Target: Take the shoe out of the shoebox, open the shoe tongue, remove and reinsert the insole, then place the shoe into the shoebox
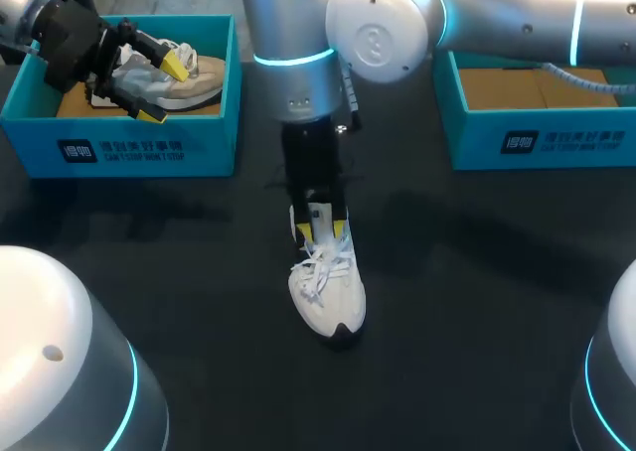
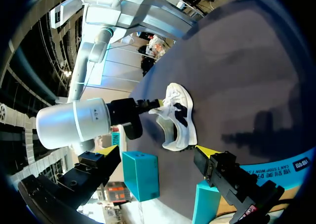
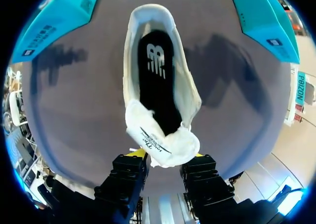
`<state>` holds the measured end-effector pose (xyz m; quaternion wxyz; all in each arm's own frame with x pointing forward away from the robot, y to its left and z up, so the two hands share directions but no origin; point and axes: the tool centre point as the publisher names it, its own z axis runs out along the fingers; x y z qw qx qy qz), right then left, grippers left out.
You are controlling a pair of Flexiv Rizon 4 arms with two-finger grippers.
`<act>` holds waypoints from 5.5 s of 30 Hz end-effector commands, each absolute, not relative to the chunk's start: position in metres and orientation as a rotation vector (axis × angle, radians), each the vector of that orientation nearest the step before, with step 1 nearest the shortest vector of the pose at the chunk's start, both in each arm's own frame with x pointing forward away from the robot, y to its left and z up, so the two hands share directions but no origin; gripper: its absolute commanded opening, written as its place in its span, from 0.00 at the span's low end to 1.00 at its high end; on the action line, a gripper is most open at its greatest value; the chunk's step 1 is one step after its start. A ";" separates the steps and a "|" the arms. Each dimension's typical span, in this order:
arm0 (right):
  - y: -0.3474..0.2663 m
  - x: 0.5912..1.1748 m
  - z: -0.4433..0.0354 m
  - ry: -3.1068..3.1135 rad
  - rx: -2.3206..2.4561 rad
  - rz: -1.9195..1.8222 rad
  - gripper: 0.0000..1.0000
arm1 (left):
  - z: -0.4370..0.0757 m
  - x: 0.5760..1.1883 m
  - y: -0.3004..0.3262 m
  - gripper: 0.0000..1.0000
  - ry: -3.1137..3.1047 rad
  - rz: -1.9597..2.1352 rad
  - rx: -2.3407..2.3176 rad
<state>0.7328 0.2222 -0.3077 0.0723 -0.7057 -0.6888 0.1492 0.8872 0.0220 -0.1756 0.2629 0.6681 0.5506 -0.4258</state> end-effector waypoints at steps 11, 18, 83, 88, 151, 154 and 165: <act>0.226 0.776 -0.324 -2.193 -2.031 0.428 0.35 | -0.175 0.886 0.022 1.00 1.491 -1.147 1.809; 0.227 0.759 -0.311 -2.180 -2.065 0.378 0.36 | -0.175 0.886 0.022 1.00 1.491 -1.147 1.809; 0.240 0.821 -0.274 -3.081 -1.203 -0.177 0.00 | -0.175 0.886 0.022 1.00 1.491 -1.147 1.809; 0.240 0.821 -0.274 -3.081 -1.203 -0.177 0.00 | -0.175 0.886 0.022 1.00 1.491 -1.147 1.809; 0.215 0.913 -0.374 -3.315 -0.113 0.054 0.68 | -0.175 0.886 0.022 1.00 1.491 -1.147 1.809; 0.216 0.912 -0.376 -3.306 -0.108 0.065 0.46 | -0.175 0.886 0.022 1.00 1.491 -1.147 1.809; 0.210 0.907 -0.372 -3.288 -0.208 0.107 0.00 | -0.175 0.886 0.022 1.00 1.491 -1.147 1.809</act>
